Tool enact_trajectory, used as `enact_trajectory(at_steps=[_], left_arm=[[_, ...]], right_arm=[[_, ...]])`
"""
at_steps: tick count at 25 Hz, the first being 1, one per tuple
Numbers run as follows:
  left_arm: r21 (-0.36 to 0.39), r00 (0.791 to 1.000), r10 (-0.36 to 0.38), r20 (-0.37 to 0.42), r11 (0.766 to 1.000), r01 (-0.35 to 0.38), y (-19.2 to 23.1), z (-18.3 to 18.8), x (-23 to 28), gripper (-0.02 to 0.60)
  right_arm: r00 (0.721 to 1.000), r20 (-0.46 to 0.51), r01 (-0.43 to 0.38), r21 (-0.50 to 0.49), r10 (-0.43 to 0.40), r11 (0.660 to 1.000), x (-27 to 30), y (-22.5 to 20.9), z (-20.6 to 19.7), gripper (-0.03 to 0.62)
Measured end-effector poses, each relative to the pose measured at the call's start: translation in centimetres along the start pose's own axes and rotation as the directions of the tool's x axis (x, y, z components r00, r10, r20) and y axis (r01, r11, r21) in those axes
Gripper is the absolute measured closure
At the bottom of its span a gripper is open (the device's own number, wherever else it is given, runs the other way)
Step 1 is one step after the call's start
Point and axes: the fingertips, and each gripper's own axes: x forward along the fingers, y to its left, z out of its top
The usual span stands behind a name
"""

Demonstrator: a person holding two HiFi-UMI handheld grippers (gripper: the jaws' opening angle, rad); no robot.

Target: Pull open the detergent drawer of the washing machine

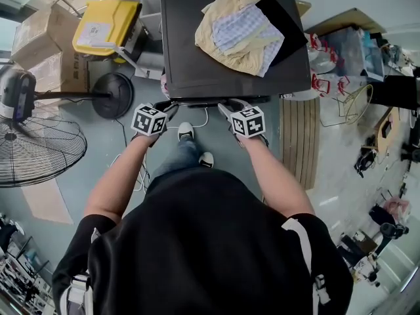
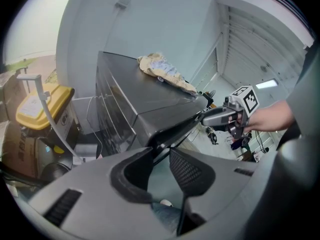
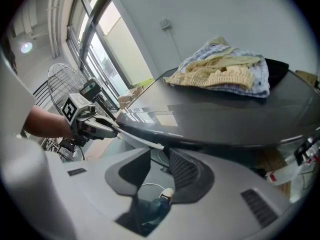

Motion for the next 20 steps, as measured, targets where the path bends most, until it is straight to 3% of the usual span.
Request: enact_trajectory(at_steps=[20], left_arm=[[-0.008,0.999,-0.035,-0.017,0.999,0.035,-2.9,-2.7,-1.0,0.483]], right_arm=[[0.999,-0.016,-0.037,0.041,0.037,0.998,-2.1,1.2,-3.1,0.491]])
